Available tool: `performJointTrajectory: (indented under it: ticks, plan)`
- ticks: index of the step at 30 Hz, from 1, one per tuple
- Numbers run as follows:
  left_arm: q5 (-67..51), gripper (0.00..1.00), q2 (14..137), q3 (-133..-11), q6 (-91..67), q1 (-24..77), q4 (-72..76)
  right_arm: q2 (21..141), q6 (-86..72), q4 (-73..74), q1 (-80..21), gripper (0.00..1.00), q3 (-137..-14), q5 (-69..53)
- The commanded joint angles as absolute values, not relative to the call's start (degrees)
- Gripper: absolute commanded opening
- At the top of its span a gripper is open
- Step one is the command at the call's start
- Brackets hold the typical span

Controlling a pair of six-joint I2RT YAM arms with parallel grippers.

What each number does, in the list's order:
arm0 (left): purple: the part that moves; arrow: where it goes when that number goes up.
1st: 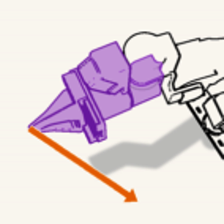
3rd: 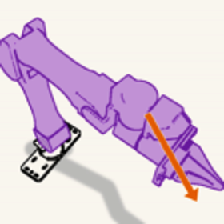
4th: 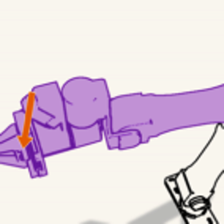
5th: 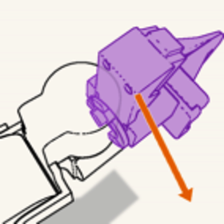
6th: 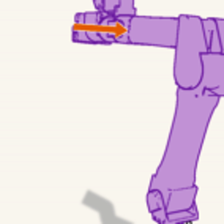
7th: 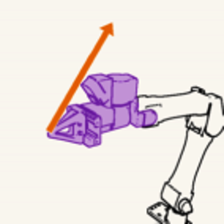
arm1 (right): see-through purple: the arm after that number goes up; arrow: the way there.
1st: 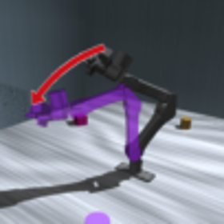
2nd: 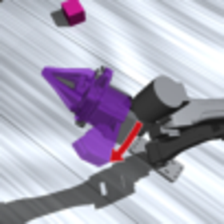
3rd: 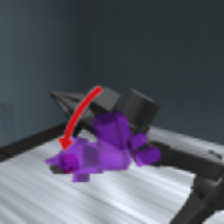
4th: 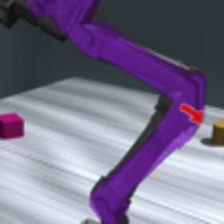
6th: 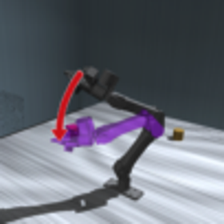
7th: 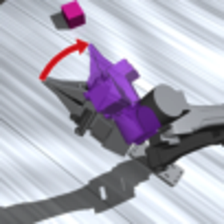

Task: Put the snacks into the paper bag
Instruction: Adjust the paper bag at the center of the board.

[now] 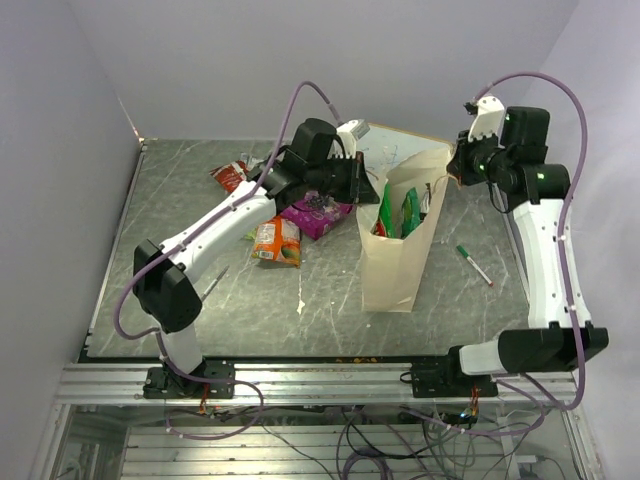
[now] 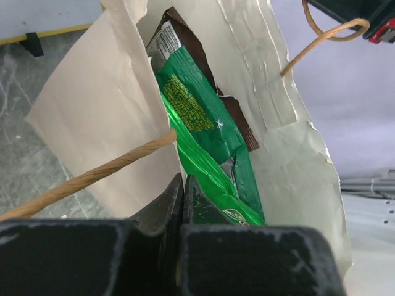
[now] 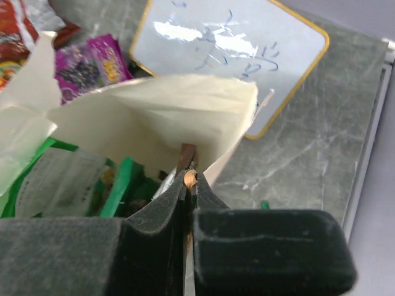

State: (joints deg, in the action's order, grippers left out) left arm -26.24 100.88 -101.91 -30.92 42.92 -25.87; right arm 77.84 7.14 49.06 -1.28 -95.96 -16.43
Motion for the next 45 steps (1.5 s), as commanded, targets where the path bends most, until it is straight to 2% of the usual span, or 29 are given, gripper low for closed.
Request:
performJointTrajectory:
  ticks: [1, 4, 8, 15, 16, 18, 20, 24, 29, 33, 39, 42, 45]
  plan:
    - [-23.7, 0.09, 100.8, -100.5, -39.0, 43.0, -16.6, 81.2, 11.2, 52.2, -0.7, 0.00, -99.7, -12.1]
    - [-22.3, 0.14, 99.7, -97.6, -38.6, 43.0, -15.9, 82.7, 12.5, 52.8, -0.7, 0.01, -100.4, -15.6]
    - [-20.6, 0.30, 97.3, -94.8, -36.8, 43.0, -15.6, 83.8, 14.5, 53.1, -0.7, 0.04, -101.1, -20.9]
    - [-19.9, 0.67, 92.6, -92.6, -32.9, 42.3, -15.1, 85.5, 16.5, 55.0, -0.7, 0.09, -105.6, -32.9]
    - [-20.5, 0.77, 92.0, -92.2, -32.5, 41.9, -14.6, 85.8, 17.1, 55.4, -0.7, 0.08, -106.1, -34.6]
    - [-22.1, 0.91, 90.5, -91.9, -31.8, 41.1, -13.8, 86.4, 18.1, 56.3, -0.7, 0.05, -107.3, -37.3]
    - [-23.5, 0.99, 89.0, -91.6, -31.3, 39.7, -13.0, 87.2, 19.1, 57.1, -0.7, 0.01, -109.2, -37.8]
    - [-24.2, 1.00, 86.5, -90.8, -28.7, 38.8, -12.7, 89.6, 20.9, 59.1, -0.7, 0.01, -113.7, -35.3]
    - [-21.0, 0.97, 83.3, -88.6, -24.2, 36.6, -13.8, 90.8, 20.4, 60.5, -0.7, 0.09, -114.5, -29.1]
    - [-18.0, 1.00, 80.8, -86.8, -20.8, 32.8, -14.9, 89.8, 19.1, 59.9, -0.7, 0.18, -112.3, -23.6]
    - [-15.6, 1.00, 77.9, -83.6, -17.0, 29.7, -15.1, 88.3, 17.3, 59.1, -0.8, 0.40, -111.8, -17.5]
    - [-15.4, 1.00, 77.3, -82.1, -16.0, 29.3, -14.8, 87.6, 15.5, 59.0, -0.8, 0.59, -112.9, -16.7]
    - [-15.6, 1.00, 76.8, -80.7, -15.3, 29.0, -14.1, 86.2, 13.6, 58.0, -0.8, 0.65, -112.1, -13.4]
